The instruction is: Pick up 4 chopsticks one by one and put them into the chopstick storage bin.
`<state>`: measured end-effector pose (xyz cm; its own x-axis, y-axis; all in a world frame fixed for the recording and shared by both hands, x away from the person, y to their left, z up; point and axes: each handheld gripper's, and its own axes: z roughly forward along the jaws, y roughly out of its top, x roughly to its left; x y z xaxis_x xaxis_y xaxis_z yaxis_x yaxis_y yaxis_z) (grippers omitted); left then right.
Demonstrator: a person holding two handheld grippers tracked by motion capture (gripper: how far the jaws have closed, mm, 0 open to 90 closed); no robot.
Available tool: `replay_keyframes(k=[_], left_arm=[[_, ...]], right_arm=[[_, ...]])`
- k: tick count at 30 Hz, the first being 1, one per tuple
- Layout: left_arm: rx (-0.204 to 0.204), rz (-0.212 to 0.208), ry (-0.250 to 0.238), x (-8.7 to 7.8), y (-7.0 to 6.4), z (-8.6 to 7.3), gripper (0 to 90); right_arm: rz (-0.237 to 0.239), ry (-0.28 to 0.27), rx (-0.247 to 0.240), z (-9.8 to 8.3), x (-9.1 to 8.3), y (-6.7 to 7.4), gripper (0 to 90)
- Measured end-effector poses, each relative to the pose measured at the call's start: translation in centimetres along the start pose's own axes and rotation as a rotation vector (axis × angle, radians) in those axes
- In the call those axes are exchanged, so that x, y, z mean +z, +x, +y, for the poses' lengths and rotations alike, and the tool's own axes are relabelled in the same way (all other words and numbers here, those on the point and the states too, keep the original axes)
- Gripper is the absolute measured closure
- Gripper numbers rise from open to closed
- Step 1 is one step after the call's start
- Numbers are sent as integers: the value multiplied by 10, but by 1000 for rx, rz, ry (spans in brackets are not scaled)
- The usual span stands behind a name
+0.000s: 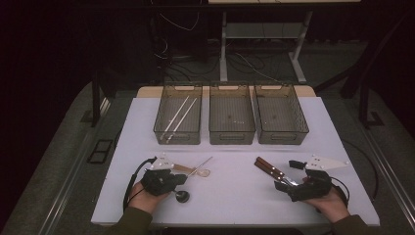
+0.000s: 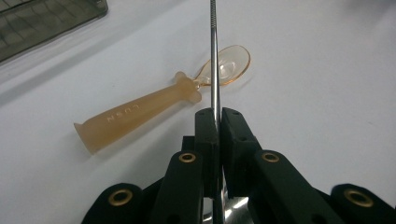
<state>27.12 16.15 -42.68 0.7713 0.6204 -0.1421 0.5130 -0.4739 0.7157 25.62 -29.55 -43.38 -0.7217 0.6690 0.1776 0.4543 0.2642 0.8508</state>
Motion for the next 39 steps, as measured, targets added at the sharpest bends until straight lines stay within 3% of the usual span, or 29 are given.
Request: replay_keyframes(k=[4,10,28,39], left_arm=[[24,-13,-6,-1,2,4,855],[30,-13,-17,-3,5,8,854],[11,-47,-98,-4,16,24,854],[0,-45,-147,-7,26,33,853]], right_arm=[[-2,-2,-4,0,2,-1,8],[-3,-4,-24,3,8,-2,7],[-7,6,-26,3,9,-1,7],[-11,6,-25,2,9,-1,8]])
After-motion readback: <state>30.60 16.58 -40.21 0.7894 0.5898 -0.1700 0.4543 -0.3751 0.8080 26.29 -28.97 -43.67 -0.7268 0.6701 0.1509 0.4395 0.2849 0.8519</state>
